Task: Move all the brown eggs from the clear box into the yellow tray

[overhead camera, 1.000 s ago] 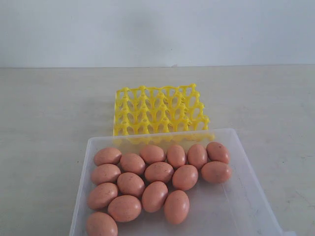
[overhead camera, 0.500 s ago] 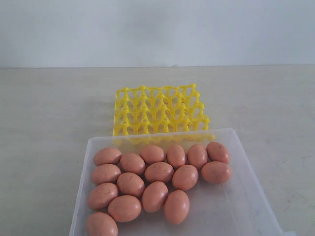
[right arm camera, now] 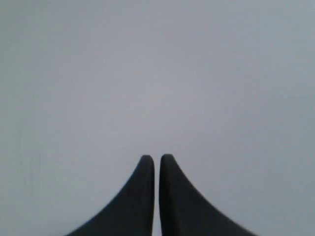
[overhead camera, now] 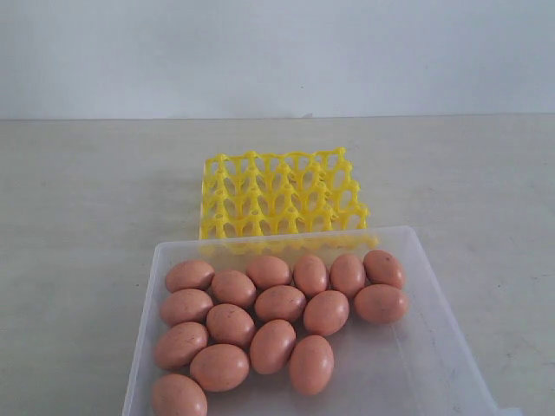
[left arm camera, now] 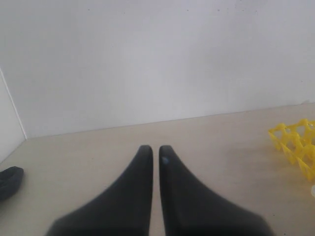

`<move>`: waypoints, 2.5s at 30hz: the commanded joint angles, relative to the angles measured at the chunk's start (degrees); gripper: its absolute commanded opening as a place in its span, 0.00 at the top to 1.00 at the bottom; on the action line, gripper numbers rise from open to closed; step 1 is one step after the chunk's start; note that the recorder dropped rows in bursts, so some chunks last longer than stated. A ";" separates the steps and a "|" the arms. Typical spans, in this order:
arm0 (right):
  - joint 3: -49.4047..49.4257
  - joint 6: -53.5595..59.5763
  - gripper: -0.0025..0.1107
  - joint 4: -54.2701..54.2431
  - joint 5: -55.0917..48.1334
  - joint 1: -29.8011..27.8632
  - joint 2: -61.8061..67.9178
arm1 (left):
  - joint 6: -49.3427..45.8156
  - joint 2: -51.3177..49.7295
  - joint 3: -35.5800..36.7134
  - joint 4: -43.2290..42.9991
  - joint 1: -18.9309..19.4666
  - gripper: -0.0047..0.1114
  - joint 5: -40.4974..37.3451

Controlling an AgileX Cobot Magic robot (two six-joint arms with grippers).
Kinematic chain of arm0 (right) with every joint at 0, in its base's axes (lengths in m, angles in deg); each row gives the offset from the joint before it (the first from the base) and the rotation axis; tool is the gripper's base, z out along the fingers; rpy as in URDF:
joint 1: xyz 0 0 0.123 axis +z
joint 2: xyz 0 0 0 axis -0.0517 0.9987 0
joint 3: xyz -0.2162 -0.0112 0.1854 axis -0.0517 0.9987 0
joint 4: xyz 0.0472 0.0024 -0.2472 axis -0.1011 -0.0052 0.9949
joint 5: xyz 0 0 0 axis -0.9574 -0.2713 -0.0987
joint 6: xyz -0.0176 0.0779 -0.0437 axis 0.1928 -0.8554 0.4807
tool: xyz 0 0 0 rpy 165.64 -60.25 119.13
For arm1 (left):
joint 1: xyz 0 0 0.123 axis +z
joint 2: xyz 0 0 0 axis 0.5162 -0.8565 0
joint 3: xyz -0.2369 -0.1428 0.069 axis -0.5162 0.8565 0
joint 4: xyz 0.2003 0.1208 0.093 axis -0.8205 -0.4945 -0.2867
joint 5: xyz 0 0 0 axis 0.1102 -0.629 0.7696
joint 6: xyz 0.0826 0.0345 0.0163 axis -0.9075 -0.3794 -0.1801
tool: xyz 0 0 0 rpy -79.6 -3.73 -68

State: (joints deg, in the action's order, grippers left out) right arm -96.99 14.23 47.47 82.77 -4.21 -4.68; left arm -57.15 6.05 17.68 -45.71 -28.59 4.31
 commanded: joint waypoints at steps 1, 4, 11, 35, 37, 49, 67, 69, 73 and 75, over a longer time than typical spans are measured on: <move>-21.33 12.34 0.98 13.89 -56.86 -0.21 29.33 | -0.16 0.17 0.21 0.16 -0.37 0.92 0.21; -28.93 20.04 0.98 13.14 -75.36 -0.10 43.37 | -0.16 0.17 0.21 0.16 -0.37 0.92 0.09; -37.39 26.30 0.98 9.05 -90.33 6.94 63.11 | -0.16 0.17 0.21 0.16 -0.37 0.92 0.09; -28.95 46.40 0.50 20.08 -88.36 22.42 75.94 | -0.16 0.17 0.21 0.16 -0.37 0.92 0.09; -27.97 47.02 0.50 21.54 -85.47 22.42 75.94 | -0.16 0.17 0.21 0.16 -0.37 0.92 0.09; -27.97 55.27 0.50 19.64 -76.16 22.42 76.57 | -0.16 0.17 0.21 0.16 -0.37 0.92 0.20; -27.94 54.56 0.52 20.00 -76.54 22.42 83.92 | -0.16 0.17 0.21 0.16 -0.37 0.92 0.20; -27.94 54.56 0.58 20.00 -75.89 22.42 84.03 | -0.16 0.17 0.21 0.16 -0.37 0.92 0.20; -27.94 54.41 0.87 20.00 -75.85 22.42 83.93 | -0.16 0.17 0.21 0.16 -0.37 0.92 0.20; -27.94 52.03 0.98 19.51 -76.27 22.42 83.83 | -0.16 0.17 0.21 0.16 -0.37 0.92 0.20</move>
State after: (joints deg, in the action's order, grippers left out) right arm -125.04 68.33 67.37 6.73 18.09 79.38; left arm -57.15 6.05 17.68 -45.71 -28.59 4.31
